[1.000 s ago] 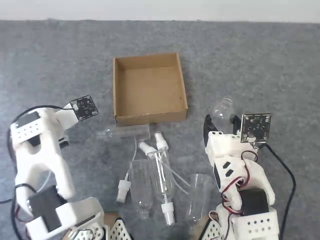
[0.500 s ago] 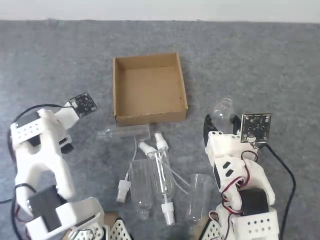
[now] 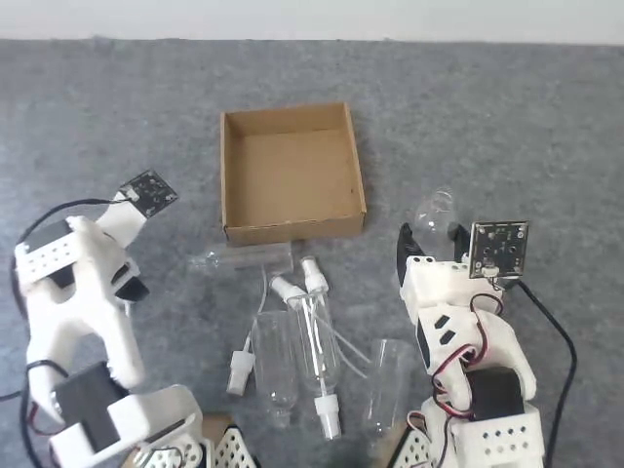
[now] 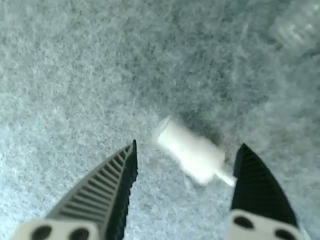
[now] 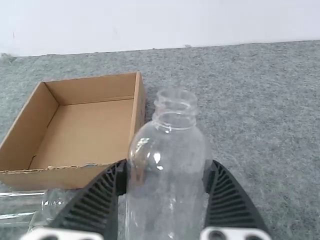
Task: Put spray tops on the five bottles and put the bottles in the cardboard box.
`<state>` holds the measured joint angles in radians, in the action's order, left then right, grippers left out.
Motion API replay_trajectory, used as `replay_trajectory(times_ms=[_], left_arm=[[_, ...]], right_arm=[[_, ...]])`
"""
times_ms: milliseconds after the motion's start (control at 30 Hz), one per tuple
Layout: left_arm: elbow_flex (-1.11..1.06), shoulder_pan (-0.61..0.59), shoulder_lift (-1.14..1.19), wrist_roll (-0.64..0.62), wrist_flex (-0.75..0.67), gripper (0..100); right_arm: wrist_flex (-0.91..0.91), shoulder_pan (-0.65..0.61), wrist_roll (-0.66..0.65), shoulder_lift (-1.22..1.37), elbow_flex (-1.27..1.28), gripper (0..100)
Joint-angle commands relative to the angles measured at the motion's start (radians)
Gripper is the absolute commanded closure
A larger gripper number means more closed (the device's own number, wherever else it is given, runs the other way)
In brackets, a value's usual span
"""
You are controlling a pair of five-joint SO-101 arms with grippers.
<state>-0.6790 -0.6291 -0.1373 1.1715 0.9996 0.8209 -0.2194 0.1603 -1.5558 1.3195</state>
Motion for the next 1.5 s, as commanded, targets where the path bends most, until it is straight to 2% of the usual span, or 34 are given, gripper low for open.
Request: replay_trajectory(times_ms=[0,233,333,567,733,1067,1467], left_arm=[[0.051,-0.003,-0.011,-0.028,0.008,69],[0.053,-0.011,-0.018,-0.028,0.015,69],[0.088,-0.018,-0.020,-0.041,0.091,69],[0.308,-0.044,-0.009,-0.318,0.339,70],[0.346,-0.044,-0.009,-0.482,0.465,74],[0.332,-0.044,0.052,-0.772,0.470,76],[0.493,-0.044,0.358,-0.789,0.417,78]], right_arm=[[-0.019,0.010,0.003,-0.022,-0.015,91.1],[-0.019,0.010,0.003,-0.022,-0.015,91.0],[-0.019,0.010,0.003,-0.022,-0.015,91.0],[-0.019,0.010,0.003,-0.022,-0.015,91.0],[-0.019,0.010,0.003,-0.022,-0.015,91.0],[-0.018,0.010,0.003,-0.024,-0.015,91.0],[-0.018,0.008,0.003,-0.022,-0.015,91.0]])
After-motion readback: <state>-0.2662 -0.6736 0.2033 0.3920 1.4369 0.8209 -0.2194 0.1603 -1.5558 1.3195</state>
